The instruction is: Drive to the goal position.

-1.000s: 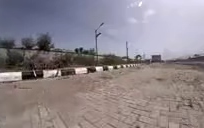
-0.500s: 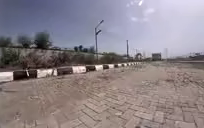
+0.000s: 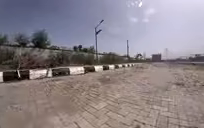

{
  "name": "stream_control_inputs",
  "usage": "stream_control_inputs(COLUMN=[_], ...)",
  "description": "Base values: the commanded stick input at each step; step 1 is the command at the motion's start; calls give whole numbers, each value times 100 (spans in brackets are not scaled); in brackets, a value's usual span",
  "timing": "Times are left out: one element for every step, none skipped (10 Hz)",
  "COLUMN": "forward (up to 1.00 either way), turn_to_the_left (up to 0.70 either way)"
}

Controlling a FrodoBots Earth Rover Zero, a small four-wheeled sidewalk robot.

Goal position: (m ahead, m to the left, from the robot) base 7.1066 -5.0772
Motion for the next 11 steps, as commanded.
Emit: stream_control_inputs(forward=[100,100,100,100,100,100,100,100,100,100,100], turn_to_the_left=[0,0,0,0,0,0,0,0,0,0,0])
